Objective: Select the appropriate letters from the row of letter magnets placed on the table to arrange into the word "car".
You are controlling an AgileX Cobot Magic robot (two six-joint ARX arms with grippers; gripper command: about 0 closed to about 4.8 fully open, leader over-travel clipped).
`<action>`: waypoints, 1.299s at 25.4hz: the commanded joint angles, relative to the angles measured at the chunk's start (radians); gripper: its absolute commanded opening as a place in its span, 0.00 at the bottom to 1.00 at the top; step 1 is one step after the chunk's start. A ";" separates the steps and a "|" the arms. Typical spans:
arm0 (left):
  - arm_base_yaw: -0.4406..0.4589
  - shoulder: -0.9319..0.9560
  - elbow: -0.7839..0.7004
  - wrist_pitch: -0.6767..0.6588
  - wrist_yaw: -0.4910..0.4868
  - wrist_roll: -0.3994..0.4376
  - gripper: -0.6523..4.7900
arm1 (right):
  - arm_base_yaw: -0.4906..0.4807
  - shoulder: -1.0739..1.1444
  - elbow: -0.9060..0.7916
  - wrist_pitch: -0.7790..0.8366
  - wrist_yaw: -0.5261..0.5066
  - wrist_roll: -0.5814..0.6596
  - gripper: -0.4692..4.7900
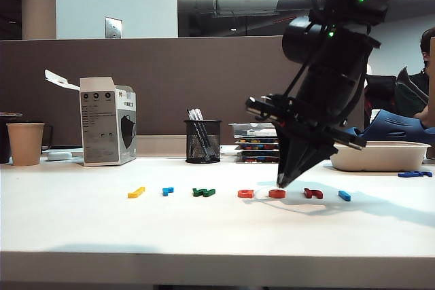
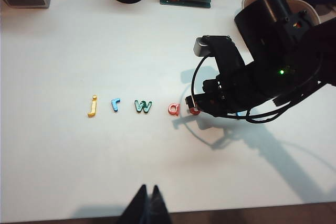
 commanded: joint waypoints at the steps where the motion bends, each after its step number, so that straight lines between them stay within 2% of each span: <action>1: 0.000 -0.002 0.002 0.004 -0.007 0.001 0.11 | 0.002 0.006 0.004 0.016 0.005 0.004 0.08; 22: 0.000 -0.002 0.002 0.006 -0.008 0.001 0.11 | 0.002 0.045 0.004 0.013 0.008 0.005 0.08; 33: 0.000 -0.002 0.002 0.006 -0.008 0.001 0.11 | 0.002 0.045 0.004 -0.111 -0.022 -0.020 0.08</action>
